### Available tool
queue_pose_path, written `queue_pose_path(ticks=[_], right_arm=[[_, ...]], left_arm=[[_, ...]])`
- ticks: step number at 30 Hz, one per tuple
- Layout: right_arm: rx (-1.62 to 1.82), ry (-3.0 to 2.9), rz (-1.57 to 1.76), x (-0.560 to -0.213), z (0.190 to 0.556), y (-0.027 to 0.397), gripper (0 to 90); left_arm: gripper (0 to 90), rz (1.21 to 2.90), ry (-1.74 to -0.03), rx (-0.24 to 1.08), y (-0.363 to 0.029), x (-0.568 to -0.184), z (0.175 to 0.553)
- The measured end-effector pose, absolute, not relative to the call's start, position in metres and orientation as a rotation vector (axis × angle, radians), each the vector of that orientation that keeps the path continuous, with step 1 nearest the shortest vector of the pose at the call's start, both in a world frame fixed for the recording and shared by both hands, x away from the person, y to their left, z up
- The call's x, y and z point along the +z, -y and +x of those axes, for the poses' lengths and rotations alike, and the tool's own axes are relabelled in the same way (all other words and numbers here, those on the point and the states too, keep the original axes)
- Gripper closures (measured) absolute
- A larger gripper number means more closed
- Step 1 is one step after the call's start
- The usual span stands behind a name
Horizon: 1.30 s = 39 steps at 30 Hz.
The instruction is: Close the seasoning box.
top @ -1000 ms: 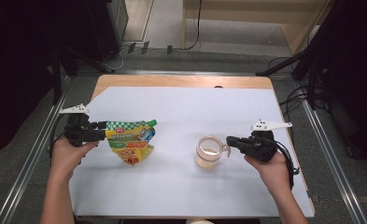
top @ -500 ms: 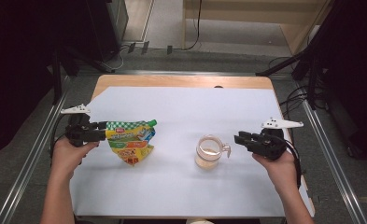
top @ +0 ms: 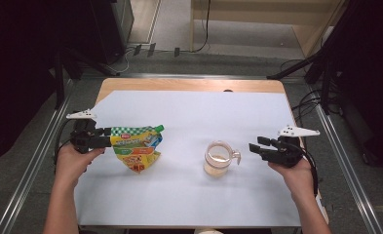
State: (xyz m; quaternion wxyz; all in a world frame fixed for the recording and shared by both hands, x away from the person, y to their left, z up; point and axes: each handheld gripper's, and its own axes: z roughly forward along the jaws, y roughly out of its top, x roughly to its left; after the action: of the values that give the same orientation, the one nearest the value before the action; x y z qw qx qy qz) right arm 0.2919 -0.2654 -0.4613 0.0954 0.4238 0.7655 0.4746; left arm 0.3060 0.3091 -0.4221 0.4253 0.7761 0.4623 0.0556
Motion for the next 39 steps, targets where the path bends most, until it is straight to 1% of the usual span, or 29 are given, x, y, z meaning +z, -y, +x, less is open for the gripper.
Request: queue_pose_path(ticks=[1, 3, 5, 10, 14, 22, 39], right_arm=[[1.409, -2.268, 1.268, -0.463, 0.293, 0.267, 47.2], [1.399, -2.238, 1.282, -0.467, 0.294, 0.269, 42.3], [1.39, -2.236, 1.273, -0.469, 0.295, 0.272, 41.5], [1.39, -2.208, 1.303, -0.474, 0.297, 0.276, 34.7], [1.355, -2.194, 1.293, -0.48, 0.299, 0.278, 31.5], [1.336, -2.176, 1.335, -0.486, 0.302, 0.28, 29.7], [1.301, -2.195, 1.32, -0.488, 0.302, 0.274, 29.7]], left_arm=[[38.8, 1.942, -1.157, 0.138, -0.309, -0.422, 0.306], [38.8, 1.943, -1.155, 0.139, -0.308, -0.422, 0.306], [38.8, 1.941, -1.156, 0.138, -0.308, -0.422, 0.306], [38.8, 1.942, -1.157, 0.138, -0.308, -0.423, 0.306], [38.8, 1.941, -1.159, 0.14, -0.308, -0.424, 0.307], [38.5, 1.944, -1.16, 0.145, -0.308, -0.424, 0.307], [38.1, 1.938, -1.168, 0.141, -0.308, -0.425, 0.307]])
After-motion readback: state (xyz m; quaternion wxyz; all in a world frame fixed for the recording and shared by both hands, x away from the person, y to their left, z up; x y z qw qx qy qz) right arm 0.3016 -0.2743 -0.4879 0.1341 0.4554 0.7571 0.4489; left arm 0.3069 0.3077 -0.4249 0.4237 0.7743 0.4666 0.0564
